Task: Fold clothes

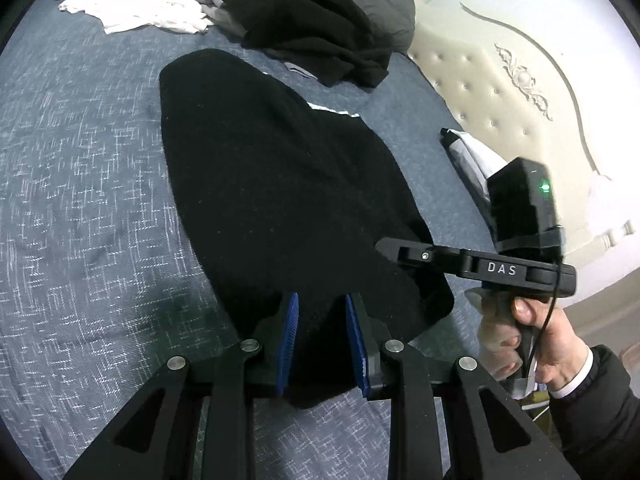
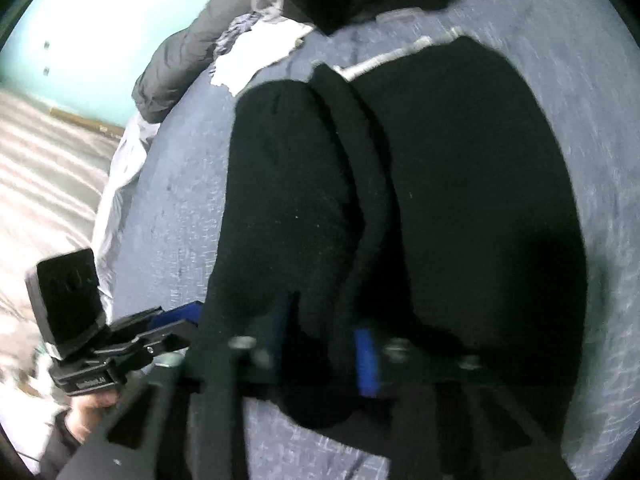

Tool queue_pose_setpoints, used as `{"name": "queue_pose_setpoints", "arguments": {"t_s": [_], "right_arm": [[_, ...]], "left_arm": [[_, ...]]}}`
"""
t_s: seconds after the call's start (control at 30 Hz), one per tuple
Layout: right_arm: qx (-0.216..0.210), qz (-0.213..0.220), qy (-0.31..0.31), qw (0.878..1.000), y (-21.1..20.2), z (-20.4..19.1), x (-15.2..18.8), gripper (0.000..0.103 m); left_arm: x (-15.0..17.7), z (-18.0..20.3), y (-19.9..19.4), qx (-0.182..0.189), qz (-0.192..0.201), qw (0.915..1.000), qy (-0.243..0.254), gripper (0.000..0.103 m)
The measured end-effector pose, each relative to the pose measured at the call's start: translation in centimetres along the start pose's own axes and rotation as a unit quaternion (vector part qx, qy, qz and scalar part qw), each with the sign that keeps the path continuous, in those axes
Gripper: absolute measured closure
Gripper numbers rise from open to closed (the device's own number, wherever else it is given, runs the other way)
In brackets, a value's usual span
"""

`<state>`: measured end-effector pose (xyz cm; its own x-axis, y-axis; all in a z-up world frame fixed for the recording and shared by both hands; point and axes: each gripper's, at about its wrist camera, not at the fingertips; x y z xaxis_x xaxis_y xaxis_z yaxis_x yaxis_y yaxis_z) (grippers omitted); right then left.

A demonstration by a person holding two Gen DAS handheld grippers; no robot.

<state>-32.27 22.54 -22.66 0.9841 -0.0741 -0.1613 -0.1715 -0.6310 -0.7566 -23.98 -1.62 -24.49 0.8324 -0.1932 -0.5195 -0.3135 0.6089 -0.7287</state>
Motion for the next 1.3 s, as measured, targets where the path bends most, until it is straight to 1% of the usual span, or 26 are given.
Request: {"name": "queue_pose_setpoints", "arguments": {"t_s": [0.07, 0.13, 0.23, 0.33, 0.37, 0.4, 0.47, 0.57, 0.63, 0.83, 1.1, 1.17, 1.23, 1.3], "right_arm": [[0.005, 0.018, -0.026, 0.999, -1.2, -0.9, 0.0, 0.092], [0.009, 0.042, -0.042, 0.998, -2.8, -1.3, 0.0, 0.093], [0.012, 0.081, -0.071, 0.994, -6.6, -2.2, -0.2, 0.093], [0.029, 0.11, -0.093, 0.989, -10.0, -2.2, 0.2, 0.093], [0.039, 0.112, -0.093, 0.989, -10.5, -1.7, 0.4, 0.093], [0.05, 0.111, -0.089, 0.989, -10.6, -1.0, 0.7, 0.093], [0.078, 0.089, -0.066, 0.991, -9.6, 1.7, 1.3, 0.093], [0.08, 0.054, -0.021, 0.995, -7.2, 5.4, 2.2, 0.093], [0.068, 0.043, -0.003, 0.997, -6.1, 6.7, 2.6, 0.093], [0.066, 0.043, -0.017, 0.997, -6.3, 6.5, 3.4, 0.093], [0.069, 0.015, -0.018, 0.997, -6.0, 6.9, 3.6, 0.092], [0.065, 0.018, -0.009, 0.998, -6.6, 6.8, 3.3, 0.088], [0.07, 0.032, -0.003, 0.997, -7.9, 6.7, 3.0, 0.083], [0.075, 0.049, -0.007, 0.996, -9.1, 6.4, 2.9, 0.083]], "left_arm": [[-0.1, 0.2, -0.1, -0.002, -0.001, 1.0, 0.001, 0.076], [-0.2, 0.6, -0.1, -0.001, -0.001, 1.0, 0.004, 0.076], [-0.7, 2.0, 0.1, 0.008, 0.001, 0.9998, 0.017, 0.076], [-1.6, 4.2, 0.4, 0.013, 0.002, 0.9991, 0.041, 0.076], [-1.8, 4.9, 0.8, 0.015, -0.001, 0.9987, 0.048, 0.076], [-1.9, 5.4, 1.3, 0.016, -0.007, 0.9984, 0.053, 0.076], [-1.9, 6.0, 2.6, 0.015, -0.025, 0.9979, 0.057, 0.076], [-1.5, 6.2, 3.8, 0.01, -0.042, 0.9974, 0.058, 0.076], [-1.3, 6.0, 3.8, 0.009, -0.044, 0.9975, 0.054, 0.076], [-1.2, 5.4, 3.2, 0.001, -0.045, 0.9974, 0.057, 0.076], [-0.4, 4.8, 3.7, 0.005, -0.052, 0.9969, 0.058, 0.077], [-0.2, 4.9, 3.7, 0.003, -0.054, 0.9967, 0.061, 0.077], [-0.1, 5.1, 3.6, 0.002, -0.054, 0.9963, 0.066, 0.077], [-0.1, 5.2, 3.6, 0.002, -0.055, 0.9963, 0.066, 0.077]]}}
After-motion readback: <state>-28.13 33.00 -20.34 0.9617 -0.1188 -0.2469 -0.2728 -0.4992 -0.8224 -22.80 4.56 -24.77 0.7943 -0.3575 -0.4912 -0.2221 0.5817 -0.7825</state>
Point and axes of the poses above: each gripper's, at about its wrist camera, not at the fingertips, and y roughly the way its jaws point, z to its right, x to its underside, and after that the axes turned 14 degrees about y, right-handed
